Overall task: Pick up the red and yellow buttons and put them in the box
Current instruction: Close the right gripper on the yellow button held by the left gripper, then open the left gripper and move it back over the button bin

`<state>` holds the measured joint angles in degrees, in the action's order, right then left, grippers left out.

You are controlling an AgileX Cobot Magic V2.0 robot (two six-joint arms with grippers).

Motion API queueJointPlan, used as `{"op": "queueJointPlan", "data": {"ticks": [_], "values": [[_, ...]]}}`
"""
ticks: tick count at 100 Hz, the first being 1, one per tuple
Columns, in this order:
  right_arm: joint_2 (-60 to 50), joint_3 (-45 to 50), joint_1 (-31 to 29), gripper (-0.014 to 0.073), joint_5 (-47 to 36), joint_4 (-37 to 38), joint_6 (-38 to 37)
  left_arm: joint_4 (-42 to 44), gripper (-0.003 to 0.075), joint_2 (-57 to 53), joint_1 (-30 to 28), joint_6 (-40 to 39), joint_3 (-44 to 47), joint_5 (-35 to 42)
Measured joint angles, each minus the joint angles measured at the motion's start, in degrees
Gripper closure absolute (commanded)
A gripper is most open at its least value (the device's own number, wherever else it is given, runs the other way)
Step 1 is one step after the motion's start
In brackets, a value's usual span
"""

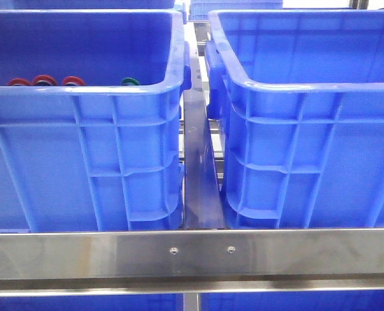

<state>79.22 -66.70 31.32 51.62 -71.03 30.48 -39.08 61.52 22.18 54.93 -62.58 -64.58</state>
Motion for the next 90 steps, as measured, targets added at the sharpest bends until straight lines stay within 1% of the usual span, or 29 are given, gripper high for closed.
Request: {"op": "queueJointPlan", "data": {"ticks": [9, 16, 42, 56, 61, 66, 74, 79, 84, 88, 90], "values": [[0.39, -0.90, 1.02, 0.0068, 0.00, 0.00, 0.09, 0.00, 0.0739, 0.00, 0.00, 0.00, 0.00, 0.00], [0.42, -1.32, 1.73, 0.0094, -0.23, 0.00, 0.09, 0.00, 0.0739, 0.00, 0.00, 0.00, 0.00, 0.00], [1.13, -1.76, 2.43, 0.0309, -0.46, 0.35, 0.09, -0.10, 0.0739, 0.00, 0.00, 0.04, 0.00, -0.11], [1.22, -1.76, 2.43, 0.0468, -0.46, 0.37, 0.09, -0.10, 0.0739, 0.00, 0.00, 0.04, 0.00, -0.32], [1.22, -1.76, 2.43, 0.0510, -0.35, 0.37, 0.09, -0.10, 0.0738, 0.00, 0.00, 0.04, 0.00, -0.32], [1.22, -1.76, 2.43, 0.0530, -0.35, 0.37, 0.09, -0.10, 0.0738, 0.00, 0.00, 0.04, 0.00, -0.32], [1.22, -1.76, 2.43, 0.0532, -0.35, 0.37, 0.09, -0.10, 0.0735, 0.00, 0.00, 0.04, 0.00, -0.32], [1.22, -1.76, 2.43, 0.0532, -0.35, 0.37, 0.09, -0.10, 0.0709, 0.00, 0.00, 0.04, 0.00, -0.32], [1.22, -1.76, 2.43, 0.0532, -0.35, 0.37, 0.09, -0.10, 0.0650, 0.00, 0.00, 0.04, 0.00, -0.32], [1.22, -1.76, 2.43, 0.0532, -0.35, 0.37, 0.09, -0.11, 0.0582, 0.00, 0.00, 0.04, 0.00, -0.32], [1.22, -1.76, 2.43, 0.0532, -0.35, 0.37, 0.09, -0.11, 0.0531, 0.00, 0.00, 0.04, 0.00, -0.32]]}}
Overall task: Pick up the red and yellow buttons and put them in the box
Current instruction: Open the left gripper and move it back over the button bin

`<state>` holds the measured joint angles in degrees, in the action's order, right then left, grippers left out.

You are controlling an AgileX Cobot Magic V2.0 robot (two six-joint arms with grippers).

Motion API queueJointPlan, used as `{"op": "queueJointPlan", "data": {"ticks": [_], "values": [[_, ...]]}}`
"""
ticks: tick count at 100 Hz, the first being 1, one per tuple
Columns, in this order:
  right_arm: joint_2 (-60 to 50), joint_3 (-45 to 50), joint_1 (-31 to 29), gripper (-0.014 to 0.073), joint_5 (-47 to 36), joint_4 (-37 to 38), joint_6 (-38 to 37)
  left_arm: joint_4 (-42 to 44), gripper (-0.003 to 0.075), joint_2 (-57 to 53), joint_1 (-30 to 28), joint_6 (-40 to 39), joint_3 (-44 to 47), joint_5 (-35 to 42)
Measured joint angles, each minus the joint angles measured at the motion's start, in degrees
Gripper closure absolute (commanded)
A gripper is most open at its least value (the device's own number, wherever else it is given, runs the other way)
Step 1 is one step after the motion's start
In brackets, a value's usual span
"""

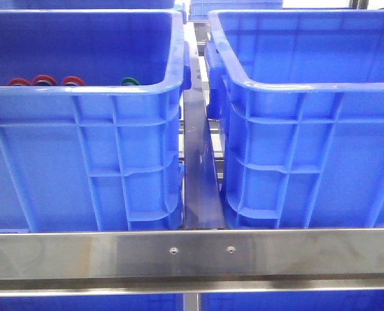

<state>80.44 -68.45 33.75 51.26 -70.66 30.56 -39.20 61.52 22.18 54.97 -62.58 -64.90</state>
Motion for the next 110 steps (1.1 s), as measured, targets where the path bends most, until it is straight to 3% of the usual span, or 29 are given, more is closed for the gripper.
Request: {"op": "queueJointPlan", "data": {"ticks": [16, 25, 54, 73, 87, 110], "values": [[0.00, 0.00, 0.00, 0.0532, 0.14, -0.10, 0.00, -0.11, 0.0229, 0.00, 0.00, 0.00, 0.00, -0.11], [0.00, 0.00, 0.00, 0.0532, 0.38, -0.10, 0.00, -0.11, 0.0151, 0.00, 0.00, 0.00, 0.00, -0.11], [0.00, 0.00, -0.45, 0.0532, -3.26, 2.93, 0.04, -0.11, 0.0151, -1.84, 0.00, 0.00, 0.00, 1.80], [0.00, 0.00, -5.71, 0.0532, -5.34, 3.91, 0.04, 1.39, 0.0151, -5.68, -2.99, -2.73, 0.00, 4.51], [0.00, 0.00, -12.20, 0.0532, -9.03, 6.79, 0.04, 6.59, 0.0151, -6.99, -5.87, -10.07, 0.00, 9.26], [0.12, 0.00, -22.64, 0.0532, -18.83, 11.11, 0.14, 18.33, 0.0151, -7.09, -11.06, -28.43, 0.57, 18.21]]}}
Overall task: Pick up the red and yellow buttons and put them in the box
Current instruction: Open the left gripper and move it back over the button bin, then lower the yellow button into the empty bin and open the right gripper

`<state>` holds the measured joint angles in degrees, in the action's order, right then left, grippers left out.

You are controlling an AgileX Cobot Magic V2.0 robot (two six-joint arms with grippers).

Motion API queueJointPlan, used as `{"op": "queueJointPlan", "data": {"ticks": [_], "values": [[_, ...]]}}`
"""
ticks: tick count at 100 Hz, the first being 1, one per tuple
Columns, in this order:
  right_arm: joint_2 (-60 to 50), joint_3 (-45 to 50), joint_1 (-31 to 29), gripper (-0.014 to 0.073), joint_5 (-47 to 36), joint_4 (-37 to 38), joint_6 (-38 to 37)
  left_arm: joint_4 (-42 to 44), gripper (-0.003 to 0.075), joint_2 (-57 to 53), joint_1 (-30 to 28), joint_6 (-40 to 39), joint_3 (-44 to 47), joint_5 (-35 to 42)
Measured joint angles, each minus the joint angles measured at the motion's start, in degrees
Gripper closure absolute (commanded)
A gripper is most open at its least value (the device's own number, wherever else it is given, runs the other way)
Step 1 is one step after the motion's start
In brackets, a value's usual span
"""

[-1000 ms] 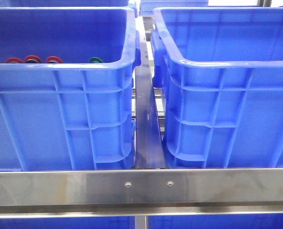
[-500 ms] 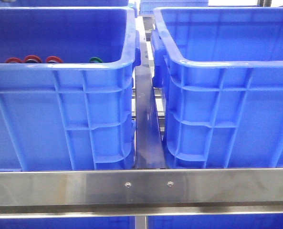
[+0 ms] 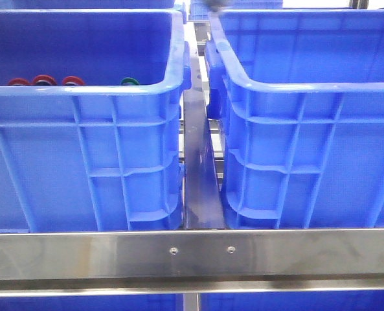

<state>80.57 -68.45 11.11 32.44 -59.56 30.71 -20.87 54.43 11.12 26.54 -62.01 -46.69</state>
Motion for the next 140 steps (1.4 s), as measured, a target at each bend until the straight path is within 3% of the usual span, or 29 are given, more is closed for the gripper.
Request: {"op": "queueJointPlan", "data": {"ticks": [17, 45, 57, 97, 140], "values": [[2.01, 0.00, -4.15, 0.0532, -8.33, 2.10, 0.00, 4.93, 0.0151, 0.00, -3.03, -7.16, 1.79, 3.30], [12.43, 0.00, -4.58, 0.0519, -15.00, 2.45, 0.00, 5.86, 0.0151, 0.00, -4.01, -8.42, 2.89, 4.26], [15.73, 0.00, -4.58, 0.0444, -17.57, 2.45, 0.00, 5.86, 0.0151, 0.00, -4.01, -8.63, 2.89, 4.37], [17.57, 0.00, -4.58, 0.0038, -24.27, 2.33, 0.00, 6.07, 0.0151, 0.00, -4.01, -8.63, 2.89, 4.37], [14.65, 0.00, -4.58, 0.0018, -22.10, 2.23, 0.00, 6.29, 0.0151, 0.00, -4.01, -8.63, 2.89, 4.37]]}}
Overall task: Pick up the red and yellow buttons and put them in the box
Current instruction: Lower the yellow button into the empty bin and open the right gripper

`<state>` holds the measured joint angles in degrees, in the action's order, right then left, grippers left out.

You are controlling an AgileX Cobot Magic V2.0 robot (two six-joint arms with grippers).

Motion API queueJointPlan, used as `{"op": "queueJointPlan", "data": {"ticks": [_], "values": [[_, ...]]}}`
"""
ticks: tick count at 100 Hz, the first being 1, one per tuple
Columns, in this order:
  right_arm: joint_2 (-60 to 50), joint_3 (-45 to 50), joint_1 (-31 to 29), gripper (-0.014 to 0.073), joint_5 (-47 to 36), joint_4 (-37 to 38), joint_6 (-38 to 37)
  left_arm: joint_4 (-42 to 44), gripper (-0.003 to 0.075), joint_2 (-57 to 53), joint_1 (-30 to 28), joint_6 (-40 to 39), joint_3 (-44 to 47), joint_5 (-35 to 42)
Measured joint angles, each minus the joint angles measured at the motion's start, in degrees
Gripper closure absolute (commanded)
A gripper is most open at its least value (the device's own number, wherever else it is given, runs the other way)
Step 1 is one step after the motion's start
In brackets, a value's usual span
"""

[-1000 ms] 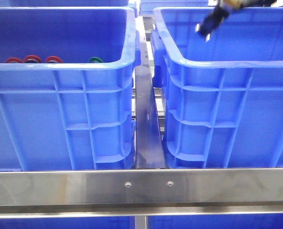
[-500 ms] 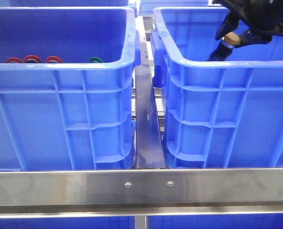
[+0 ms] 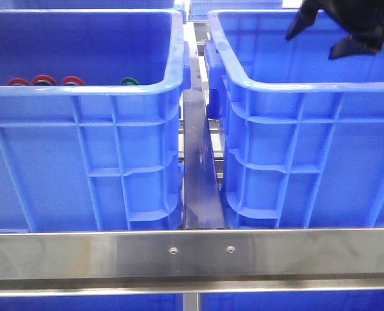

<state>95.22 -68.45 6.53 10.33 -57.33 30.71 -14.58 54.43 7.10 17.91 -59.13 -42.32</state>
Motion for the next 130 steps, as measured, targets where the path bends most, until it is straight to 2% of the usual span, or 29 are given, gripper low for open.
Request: {"op": "queueJointPlan", "data": {"ticks": [32, 93, 113, 130], "values": [[-14.24, 2.06, -0.08, 0.0023, 5.39, 6.49, 0.00, 0.20, 0.0151, 0.00, 0.00, 0.00, 0.00, 0.00], [-52.25, 23.95, -0.08, 0.0023, 9.78, 21.15, 0.00, 0.34, 0.0151, 0.00, 0.00, 0.00, 0.00, 0.34], [-59.81, 28.93, -0.46, 0.0023, 10.92, 23.85, 0.04, 0.34, 0.0151, 0.00, 0.00, 0.00, 0.00, 0.37], [-61.76, 32.23, -4.10, 0.0023, 11.33, 24.50, 0.04, 0.34, 0.0151, 0.00, 0.00, -0.12, 0.00, 0.37]]}}
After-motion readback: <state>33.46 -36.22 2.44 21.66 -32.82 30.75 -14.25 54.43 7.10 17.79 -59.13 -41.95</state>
